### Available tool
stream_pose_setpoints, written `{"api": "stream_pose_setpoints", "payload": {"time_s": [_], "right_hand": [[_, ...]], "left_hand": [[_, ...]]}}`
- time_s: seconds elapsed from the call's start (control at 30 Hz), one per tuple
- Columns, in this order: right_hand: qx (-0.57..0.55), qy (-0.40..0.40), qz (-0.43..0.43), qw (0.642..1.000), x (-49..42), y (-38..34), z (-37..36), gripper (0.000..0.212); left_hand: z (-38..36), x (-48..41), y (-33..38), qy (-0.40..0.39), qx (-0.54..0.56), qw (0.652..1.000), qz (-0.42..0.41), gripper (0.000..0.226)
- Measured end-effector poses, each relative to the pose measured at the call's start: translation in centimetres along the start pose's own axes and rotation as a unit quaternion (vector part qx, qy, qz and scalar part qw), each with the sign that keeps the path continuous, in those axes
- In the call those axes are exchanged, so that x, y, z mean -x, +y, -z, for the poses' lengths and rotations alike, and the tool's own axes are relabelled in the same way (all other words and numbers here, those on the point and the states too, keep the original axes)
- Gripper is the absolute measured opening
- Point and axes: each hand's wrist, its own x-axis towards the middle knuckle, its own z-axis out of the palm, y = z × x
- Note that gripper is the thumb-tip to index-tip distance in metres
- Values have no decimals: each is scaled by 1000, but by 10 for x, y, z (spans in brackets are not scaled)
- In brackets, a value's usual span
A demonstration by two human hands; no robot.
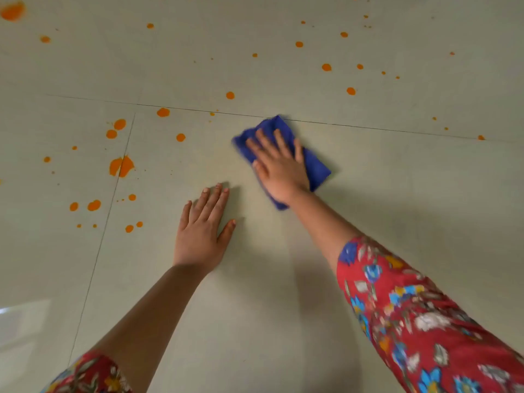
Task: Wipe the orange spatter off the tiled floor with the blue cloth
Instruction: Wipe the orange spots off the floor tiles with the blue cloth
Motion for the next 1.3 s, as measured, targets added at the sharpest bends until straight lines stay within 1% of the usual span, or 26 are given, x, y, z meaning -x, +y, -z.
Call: {"api": "stream_pose_setpoints", "payload": {"time_s": [0.03,0.07,0.1,0.13,0.17,0.23,0.27,0.3,0.33,0.37,0.43,0.53,0.6,0.67,0.7,0.77,0.83,0.87,0.9,0.93,1.03,1.1,1.17,1.23,1.27,1.3], "right_hand": [[13,1,60,998,22,-10,-5,52],[13,8,99,995,47,-15,-9,51],[13,10,114,993,69,-8,-12,51],[17,9,98,995,85,4,-13,51],[18,12,62,998,90,20,-11,52],[15,25,-38,999,73,40,-7,54],[13,25,-83,996,56,39,-2,54],[10,29,-107,994,37,29,0,53],[3,26,-101,995,20,10,0,52],[-6,18,-74,997,9,-13,-2,52],[-12,5,13,1000,8,-63,-13,52],[-6,-1,134,991,76,-123,-33,53],[-5,-13,226,974,143,-119,-35,52],[7,-22,277,961,175,-78,-34,53],[27,-10,259,965,172,-53,-33,53],[46,4,143,989,143,-23,-28,52],[29,30,19,999,102,-30,-20,51],[16,36,-9,999,86,-45,-20,52],[4,30,-10,999,75,-66,-22,52],[0,14,16,1000,74,-89,-25,52],[-6,-4,152,988,124,-141,-41,51],[-6,-22,227,974,182,-137,-44,50],[1,-26,262,965,219,-102,-45,51],[23,4,235,972,219,-56,-40,53],[38,16,191,981,208,-37,-39,53],[43,19,121,991,195,-23,-35,53]], "left_hand": [[3,4,-2,14,11,1000,12,62],[8,12,-9,29,19,999,26,61],[11,21,-15,43,22,998,39,60],[14,32,-23,57,23,997,51,58],[16,43,-30,70,24,995,61,58],[17,66,-44,83,19,993,82,56],[16,76,-48,83,18,993,88,55],[15,84,-51,84,16,992,91,55],[14,90,-53,87,13,992,94,54],[13,94,-54,92,13,991,98,53],[12,98,-56,113,28,986,123,52],[16,99,-59,148,61,973,169,50],[19,102,-60,151,69,971,174,50],[20,107,-62,144,72,972,170,50],[20,110,-61,136,72,974,163,50],[19,119,-57,125,69,979,144,50],[21,123,-52,127,82,978,141,51],[22,122,-49,130,94,976,147,50],[24,122,-47,137,105,973,155,50],[26,122,-46,145,116,969,162,50],[35,120,-48,165,150,956,190,49],[37,120,-49,159,153,957,190,47],[37,123,-46,140,138,965,171,48],[33,129,-41,119,126,973,152,51],[31,131,-38,107,124,976,146,52],[28,135,-34,94,123,978,141,52]]}}
